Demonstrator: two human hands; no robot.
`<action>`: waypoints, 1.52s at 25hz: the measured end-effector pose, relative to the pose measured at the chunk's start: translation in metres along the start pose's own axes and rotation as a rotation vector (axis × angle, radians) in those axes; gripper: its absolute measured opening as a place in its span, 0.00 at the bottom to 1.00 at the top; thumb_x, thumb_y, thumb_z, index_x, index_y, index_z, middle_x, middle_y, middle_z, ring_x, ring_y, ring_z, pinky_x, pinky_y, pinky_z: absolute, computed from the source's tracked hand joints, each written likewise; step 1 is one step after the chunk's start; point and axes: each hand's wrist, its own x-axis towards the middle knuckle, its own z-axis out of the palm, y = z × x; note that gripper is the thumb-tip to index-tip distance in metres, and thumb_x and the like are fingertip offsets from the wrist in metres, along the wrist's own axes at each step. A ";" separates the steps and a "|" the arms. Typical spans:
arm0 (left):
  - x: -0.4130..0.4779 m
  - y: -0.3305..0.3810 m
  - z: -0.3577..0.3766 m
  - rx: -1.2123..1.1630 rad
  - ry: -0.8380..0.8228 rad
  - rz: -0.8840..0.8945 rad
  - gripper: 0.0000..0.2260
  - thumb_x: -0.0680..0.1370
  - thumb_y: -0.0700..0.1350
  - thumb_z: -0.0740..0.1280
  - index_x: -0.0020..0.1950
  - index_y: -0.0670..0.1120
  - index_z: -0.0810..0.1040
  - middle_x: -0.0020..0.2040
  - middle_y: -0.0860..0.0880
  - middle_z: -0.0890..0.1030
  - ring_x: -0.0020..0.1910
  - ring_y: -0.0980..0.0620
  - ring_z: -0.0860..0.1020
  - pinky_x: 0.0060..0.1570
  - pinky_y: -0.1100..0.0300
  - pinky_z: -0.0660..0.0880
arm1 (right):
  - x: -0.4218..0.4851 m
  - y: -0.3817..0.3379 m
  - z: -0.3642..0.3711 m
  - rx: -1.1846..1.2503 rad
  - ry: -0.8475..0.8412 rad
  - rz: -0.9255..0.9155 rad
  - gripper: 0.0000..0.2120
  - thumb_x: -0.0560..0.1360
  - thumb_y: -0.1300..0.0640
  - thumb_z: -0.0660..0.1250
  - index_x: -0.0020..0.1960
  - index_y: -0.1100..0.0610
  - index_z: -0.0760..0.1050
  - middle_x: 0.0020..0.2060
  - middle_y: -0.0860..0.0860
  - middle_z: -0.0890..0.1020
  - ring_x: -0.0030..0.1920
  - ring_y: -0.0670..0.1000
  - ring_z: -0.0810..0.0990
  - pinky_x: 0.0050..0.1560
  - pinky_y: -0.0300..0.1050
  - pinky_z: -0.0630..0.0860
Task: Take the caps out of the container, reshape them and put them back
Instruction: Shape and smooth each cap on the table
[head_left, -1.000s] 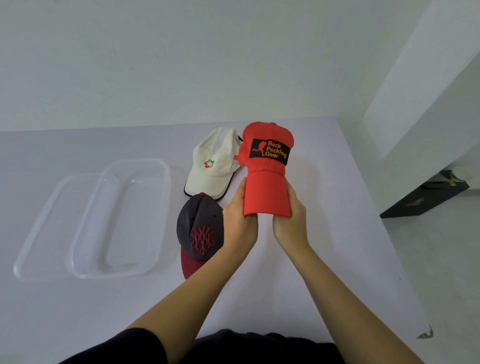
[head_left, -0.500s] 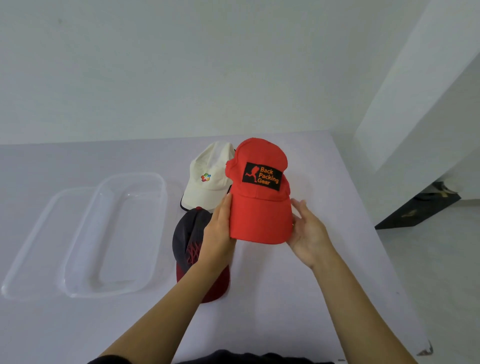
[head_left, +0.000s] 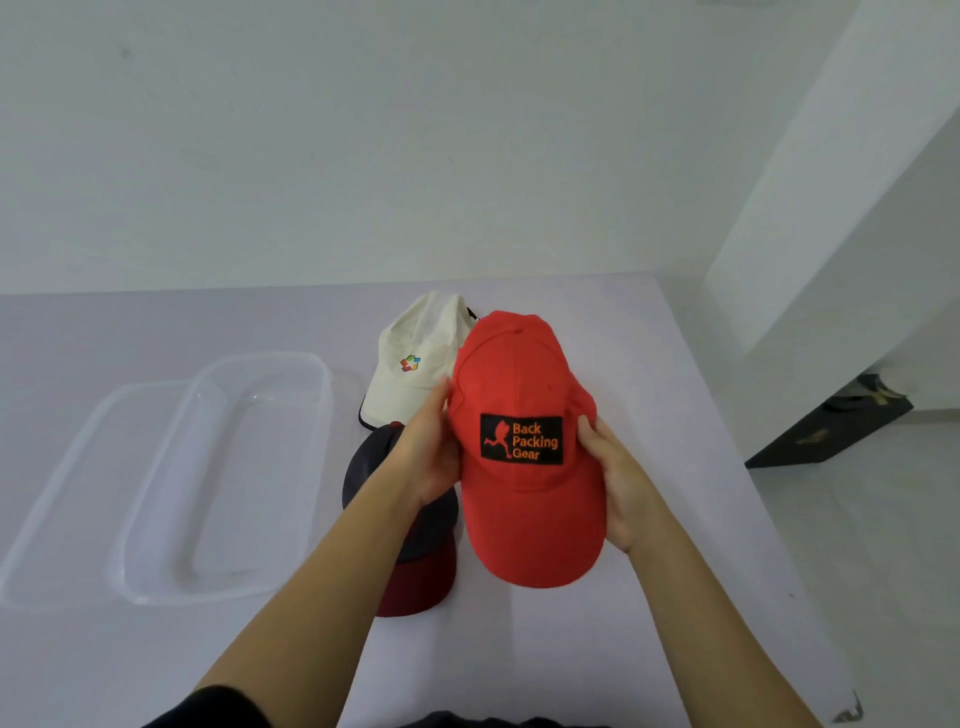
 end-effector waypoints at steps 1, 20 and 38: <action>-0.002 0.006 0.003 0.002 -0.027 0.027 0.18 0.80 0.55 0.56 0.62 0.48 0.77 0.56 0.46 0.82 0.55 0.48 0.79 0.55 0.51 0.74 | -0.001 -0.005 -0.002 0.029 -0.015 -0.029 0.19 0.73 0.55 0.64 0.63 0.56 0.75 0.56 0.55 0.82 0.55 0.53 0.81 0.57 0.49 0.77; -0.007 0.029 -0.021 -0.255 -0.232 0.257 0.28 0.68 0.35 0.67 0.66 0.55 0.73 0.50 0.47 0.77 0.43 0.50 0.76 0.41 0.55 0.76 | 0.003 -0.045 -0.015 0.315 0.080 -0.087 0.21 0.70 0.46 0.68 0.55 0.60 0.79 0.50 0.55 0.83 0.49 0.53 0.83 0.47 0.45 0.81; -0.009 0.033 -0.020 0.356 -0.196 0.199 0.13 0.80 0.47 0.60 0.57 0.42 0.79 0.48 0.49 0.79 0.50 0.52 0.76 0.46 0.53 0.79 | -0.003 -0.056 -0.025 -1.017 0.189 -0.260 0.13 0.77 0.51 0.62 0.42 0.56 0.81 0.58 0.45 0.68 0.60 0.47 0.68 0.60 0.39 0.67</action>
